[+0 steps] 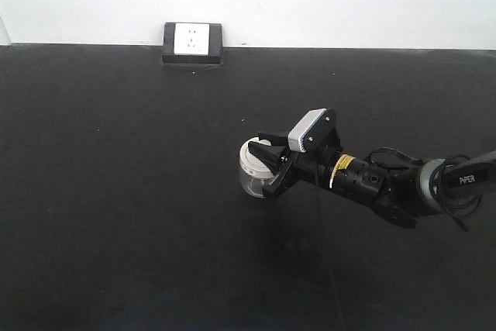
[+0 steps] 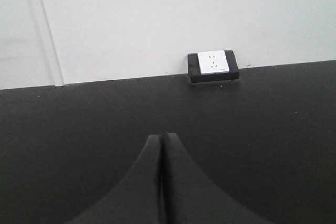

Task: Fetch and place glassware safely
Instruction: 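Extend the right gripper forward and lower the jar toward the benchtop, then open the right gripper to release the jar's lid knob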

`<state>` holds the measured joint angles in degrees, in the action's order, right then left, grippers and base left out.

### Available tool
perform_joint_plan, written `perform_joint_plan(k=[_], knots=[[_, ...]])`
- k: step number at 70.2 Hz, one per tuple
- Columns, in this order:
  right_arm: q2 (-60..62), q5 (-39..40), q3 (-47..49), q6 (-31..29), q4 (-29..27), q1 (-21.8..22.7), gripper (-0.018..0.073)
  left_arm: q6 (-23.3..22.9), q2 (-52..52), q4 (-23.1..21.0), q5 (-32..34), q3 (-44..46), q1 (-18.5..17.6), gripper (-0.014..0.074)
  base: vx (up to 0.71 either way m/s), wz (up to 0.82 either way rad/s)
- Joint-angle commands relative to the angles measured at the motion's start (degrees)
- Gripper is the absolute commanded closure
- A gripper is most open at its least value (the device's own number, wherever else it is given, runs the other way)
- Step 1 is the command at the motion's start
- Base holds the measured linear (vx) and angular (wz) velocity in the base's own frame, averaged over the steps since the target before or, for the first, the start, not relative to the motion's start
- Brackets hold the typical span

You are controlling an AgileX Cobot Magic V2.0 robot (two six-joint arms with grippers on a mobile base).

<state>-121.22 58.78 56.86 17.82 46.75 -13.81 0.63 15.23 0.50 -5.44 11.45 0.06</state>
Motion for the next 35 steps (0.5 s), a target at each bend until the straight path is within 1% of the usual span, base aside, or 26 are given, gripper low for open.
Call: perform_joint_plan(k=[1, 6, 7, 14, 16, 17, 22, 35], knots=[[2.97, 5.9, 1.37, -0.62, -1.97, 0.41, 0.0317, -0.18, 0.51, -0.5, 4.28, 1.76, -0.45, 0.0603, 0.0, 0.0], [2.97, 6.77, 1.37, -0.41, -1.97, 0.41, 0.019, -0.18, 0.51, -0.5, 4.28, 1.76, -0.45, 0.0603, 0.0, 0.0], [2.97, 6.88, 1.37, -0.41, -2.05, 0.41, 0.0176, -0.18, 0.51, -0.5, 4.28, 1.76, -0.45, 0.0603, 0.0, 0.0], [2.97, 8.06, 1.37, -0.41, -2.99, 0.41, -0.0012, -0.18, 0.51, -0.5, 4.28, 1.76, -0.45, 0.0603, 0.0, 0.0], [2.97, 8.13, 1.37, -0.41, -3.22, 0.41, -0.0048, -0.18, 0.51, -0.5, 4.28, 1.76, -0.45, 0.0603, 0.0, 0.0], [2.97, 8.13, 1.37, -0.41, -3.38, 0.41, -0.0083, -0.18, 0.51, -0.5, 4.28, 1.76, -0.45, 0.0603, 0.0, 0.0], [2.97, 8.18, 1.37, -0.41, -4.03, 0.41, -0.0164, -0.18, 0.51, -0.5, 4.28, 1.76, -0.45, 0.0603, 0.0, 0.0], [3.63, 8.04, 1.26, 0.14, -4.26, 0.41, -0.0159, -0.18, 0.51, -0.5, 4.28, 1.76, -0.45, 0.0603, 0.0, 0.0]])
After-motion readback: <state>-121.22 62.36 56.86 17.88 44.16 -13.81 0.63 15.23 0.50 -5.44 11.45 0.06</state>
